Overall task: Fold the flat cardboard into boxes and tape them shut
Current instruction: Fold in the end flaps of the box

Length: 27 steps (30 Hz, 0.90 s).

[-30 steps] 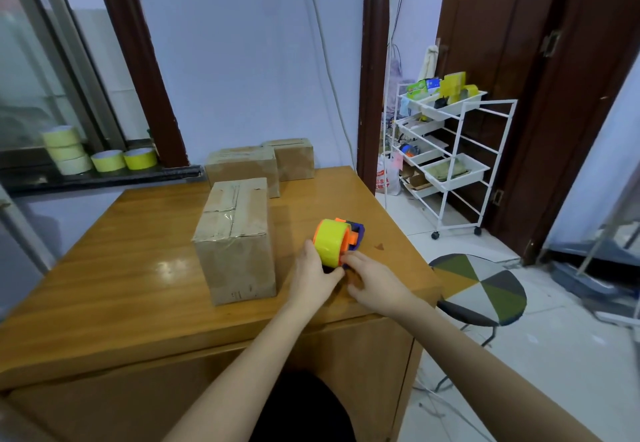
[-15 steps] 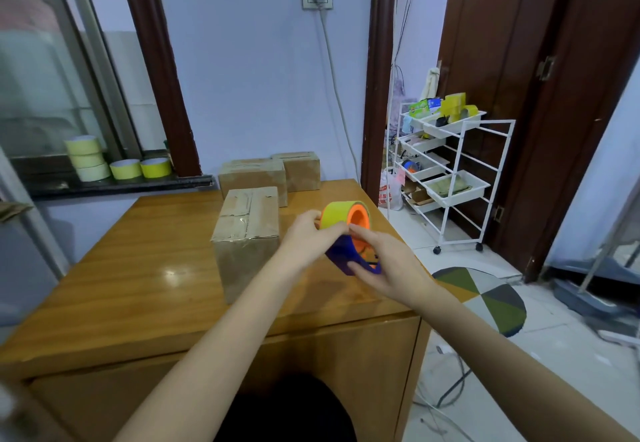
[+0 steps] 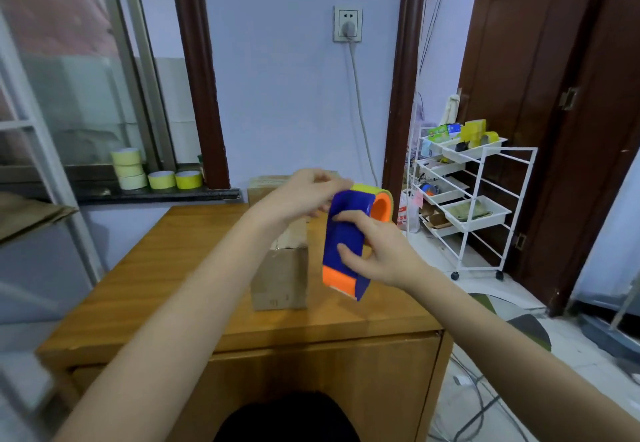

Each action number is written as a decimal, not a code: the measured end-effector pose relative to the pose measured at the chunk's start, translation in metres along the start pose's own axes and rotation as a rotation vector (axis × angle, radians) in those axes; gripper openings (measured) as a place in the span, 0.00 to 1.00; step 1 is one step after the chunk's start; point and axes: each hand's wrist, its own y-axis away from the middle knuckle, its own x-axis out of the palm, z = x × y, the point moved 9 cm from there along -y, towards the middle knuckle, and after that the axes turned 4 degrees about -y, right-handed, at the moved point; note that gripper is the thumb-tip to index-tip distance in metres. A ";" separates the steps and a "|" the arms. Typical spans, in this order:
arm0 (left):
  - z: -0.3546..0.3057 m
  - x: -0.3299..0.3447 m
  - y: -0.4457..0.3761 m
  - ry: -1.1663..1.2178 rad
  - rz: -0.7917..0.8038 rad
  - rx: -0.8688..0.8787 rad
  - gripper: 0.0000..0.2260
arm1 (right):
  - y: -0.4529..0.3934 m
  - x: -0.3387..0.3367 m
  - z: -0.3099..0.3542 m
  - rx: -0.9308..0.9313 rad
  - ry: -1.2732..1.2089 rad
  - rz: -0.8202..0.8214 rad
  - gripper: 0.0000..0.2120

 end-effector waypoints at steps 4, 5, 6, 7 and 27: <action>0.032 -0.029 0.012 0.069 -0.073 -0.042 0.09 | -0.004 -0.016 -0.020 0.311 -0.260 -0.320 0.18; 0.045 -0.026 0.017 0.082 -0.057 -0.074 0.08 | -0.002 -0.018 -0.022 0.359 -0.335 -0.391 0.19; 0.061 -0.024 0.022 0.100 -0.042 -0.115 0.09 | -0.005 -0.016 -0.022 0.391 -0.391 -0.447 0.20; 0.076 -0.014 0.026 0.132 -0.014 -0.157 0.11 | -0.003 -0.017 -0.023 0.419 -0.424 -0.499 0.19; 0.135 0.004 0.039 1.034 -0.333 -0.254 0.11 | -0.020 0.035 0.001 0.438 -0.647 -0.674 0.30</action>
